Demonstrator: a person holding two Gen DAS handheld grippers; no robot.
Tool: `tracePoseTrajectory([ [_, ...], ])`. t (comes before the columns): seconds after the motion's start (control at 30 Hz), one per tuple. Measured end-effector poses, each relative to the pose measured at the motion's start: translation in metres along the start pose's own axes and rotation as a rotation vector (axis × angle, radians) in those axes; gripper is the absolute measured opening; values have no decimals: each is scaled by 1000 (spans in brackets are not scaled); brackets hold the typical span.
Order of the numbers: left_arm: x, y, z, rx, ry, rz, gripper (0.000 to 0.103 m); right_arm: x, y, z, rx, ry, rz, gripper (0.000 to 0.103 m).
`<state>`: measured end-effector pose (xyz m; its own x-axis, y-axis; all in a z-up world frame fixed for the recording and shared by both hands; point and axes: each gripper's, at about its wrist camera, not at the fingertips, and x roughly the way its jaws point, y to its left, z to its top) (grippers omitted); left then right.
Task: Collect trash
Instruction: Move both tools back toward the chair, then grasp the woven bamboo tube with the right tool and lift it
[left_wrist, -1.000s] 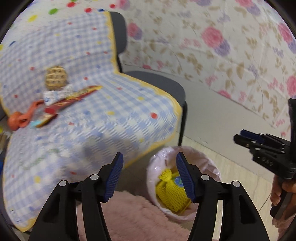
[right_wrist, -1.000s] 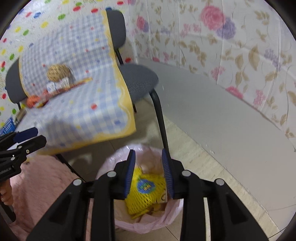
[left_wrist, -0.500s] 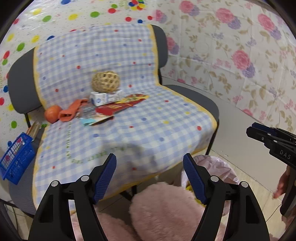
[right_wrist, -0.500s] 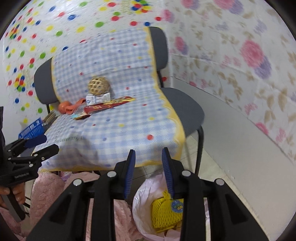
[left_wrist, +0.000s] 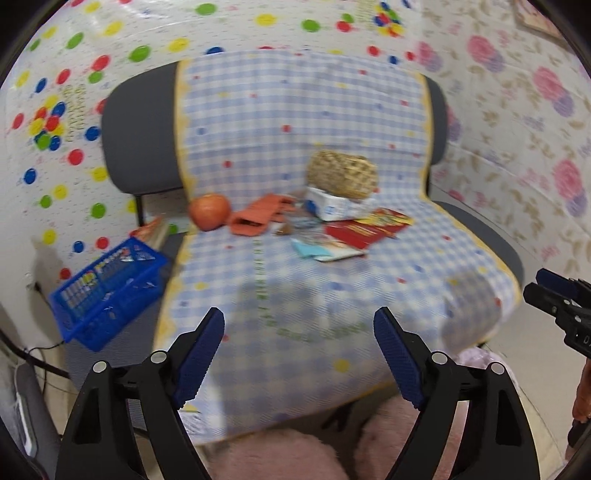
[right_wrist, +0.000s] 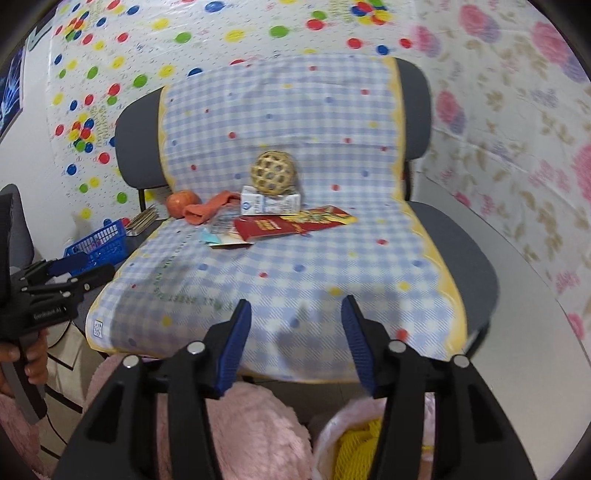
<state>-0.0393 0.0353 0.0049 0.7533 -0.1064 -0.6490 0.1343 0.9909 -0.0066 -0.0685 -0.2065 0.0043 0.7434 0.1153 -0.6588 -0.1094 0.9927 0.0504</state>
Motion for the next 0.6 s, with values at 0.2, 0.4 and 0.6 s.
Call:
tracePoseTrajectory([
  [0.2,9,27,25,-24,-13,64,83,30,11,31,-35,-6,8,56],
  [0.4,24,47,54,-35,-28,108,83,61,17,71,-61,-34,12,67],
  [0.6,67,57,69,-34,17,112,84,112,19,108,-62,-45,24,71],
])
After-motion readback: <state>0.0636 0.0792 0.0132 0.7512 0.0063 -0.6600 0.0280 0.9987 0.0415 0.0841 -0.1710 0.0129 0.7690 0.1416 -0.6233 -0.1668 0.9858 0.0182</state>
